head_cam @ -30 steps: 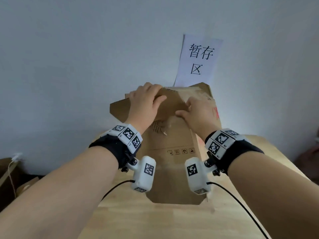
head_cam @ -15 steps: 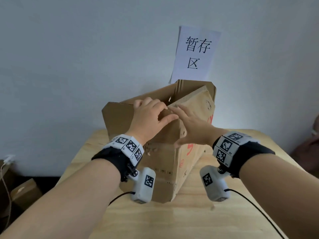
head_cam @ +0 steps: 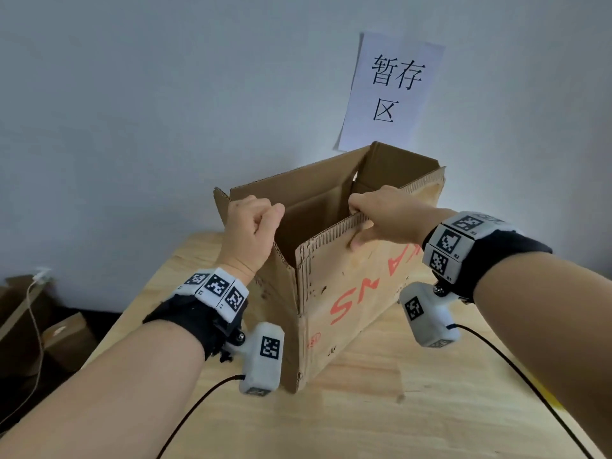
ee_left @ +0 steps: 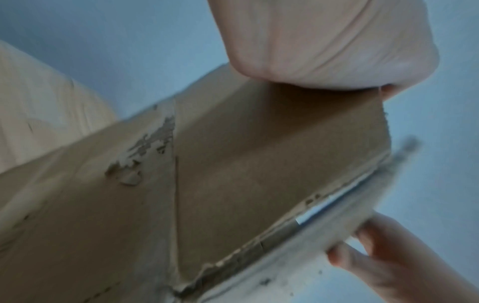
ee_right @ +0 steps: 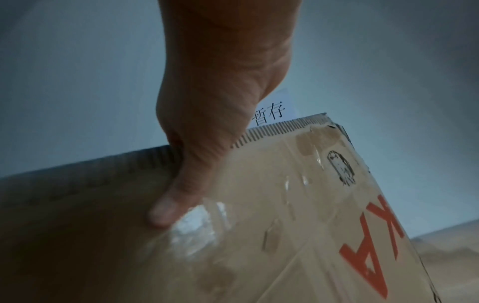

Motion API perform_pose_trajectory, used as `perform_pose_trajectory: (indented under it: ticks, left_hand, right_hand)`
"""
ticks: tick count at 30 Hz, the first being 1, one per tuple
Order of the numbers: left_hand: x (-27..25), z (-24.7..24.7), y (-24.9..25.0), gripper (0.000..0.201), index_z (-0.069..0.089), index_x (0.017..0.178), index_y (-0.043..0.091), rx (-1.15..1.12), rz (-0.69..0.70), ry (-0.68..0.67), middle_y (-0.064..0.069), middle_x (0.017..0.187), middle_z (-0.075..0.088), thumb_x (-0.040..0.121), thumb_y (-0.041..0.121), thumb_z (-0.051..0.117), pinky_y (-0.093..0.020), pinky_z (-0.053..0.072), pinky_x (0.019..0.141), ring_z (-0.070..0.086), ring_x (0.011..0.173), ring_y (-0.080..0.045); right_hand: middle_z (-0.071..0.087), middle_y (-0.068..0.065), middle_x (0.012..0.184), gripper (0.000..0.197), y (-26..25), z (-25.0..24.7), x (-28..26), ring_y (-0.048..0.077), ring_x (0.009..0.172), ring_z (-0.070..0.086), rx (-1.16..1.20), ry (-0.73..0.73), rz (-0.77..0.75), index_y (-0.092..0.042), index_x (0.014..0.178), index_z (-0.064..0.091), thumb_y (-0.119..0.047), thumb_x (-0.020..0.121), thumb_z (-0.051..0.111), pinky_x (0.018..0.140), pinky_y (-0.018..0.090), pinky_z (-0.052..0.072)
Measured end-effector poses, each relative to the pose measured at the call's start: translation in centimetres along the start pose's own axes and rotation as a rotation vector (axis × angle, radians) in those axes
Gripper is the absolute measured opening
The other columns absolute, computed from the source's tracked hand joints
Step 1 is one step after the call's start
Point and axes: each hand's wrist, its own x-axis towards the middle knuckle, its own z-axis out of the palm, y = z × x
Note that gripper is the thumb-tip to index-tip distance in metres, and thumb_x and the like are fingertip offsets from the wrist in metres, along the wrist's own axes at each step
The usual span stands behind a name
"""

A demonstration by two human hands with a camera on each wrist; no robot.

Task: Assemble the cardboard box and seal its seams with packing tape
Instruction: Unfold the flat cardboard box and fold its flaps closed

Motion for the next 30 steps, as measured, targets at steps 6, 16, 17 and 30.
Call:
perform_pose_trajectory:
  ticks: [6,16,17,30]
  left_hand:
    - [1.5,0.3,-0.1,0.048,0.041,0.04,0.016,-0.102,-0.11,-0.002,-0.016,0.052,0.049,0.081,0.039,0.03,-0.037,0.042,0.075,0.049,0.062,-0.021]
    - [3.7,7.6,6.7,0.066,0.045,0.111,0.017,0.422,0.043,-0.349,0.004,0.091,0.058,0.075,0.073,0.041,-0.031,0.045,0.079,0.058,0.083,-0.018]
    - [3.6,8.4,7.0,0.066,0.043,0.121,0.018,0.445,0.085,-0.331,0.002,0.101,0.058,0.079,0.068,0.045,-0.032,0.045,0.083,0.058,0.09,-0.018]
    - [0.5,12.1,5.9,0.079,0.051,0.096,0.005,0.921,0.137,-0.163,-0.012,0.097,0.054,0.076,0.078,0.026,-0.041,0.032,0.079,0.047,0.089,-0.029]
  right_hand:
    - [0.049,-0.002,0.072,0.054,1.7,1.3,-1.0,0.019,0.067,0.049,0.056,0.049,-0.001,-0.016,0.088,0.035,-0.063,0.077,0.059,0.058,0.031,0.035]
    - [0.05,-0.002,0.082,0.059,6.2,1.5,-5.6,0.019,0.075,0.049,-0.002,0.212,0.164,-0.012,0.104,0.041,-0.066,0.082,0.05,0.064,0.031,0.037]
    - [0.051,0.0,0.087,0.059,6.3,1.6,-5.5,0.02,0.079,0.05,0.009,0.242,0.15,-0.011,0.108,0.044,-0.064,0.083,0.052,0.066,0.03,0.035]
    - [0.055,-0.003,0.079,0.058,6.9,3.6,-6.8,0.019,0.073,0.05,-0.007,0.356,0.097,-0.02,0.091,0.047,-0.077,0.079,0.044,0.063,0.031,0.032]
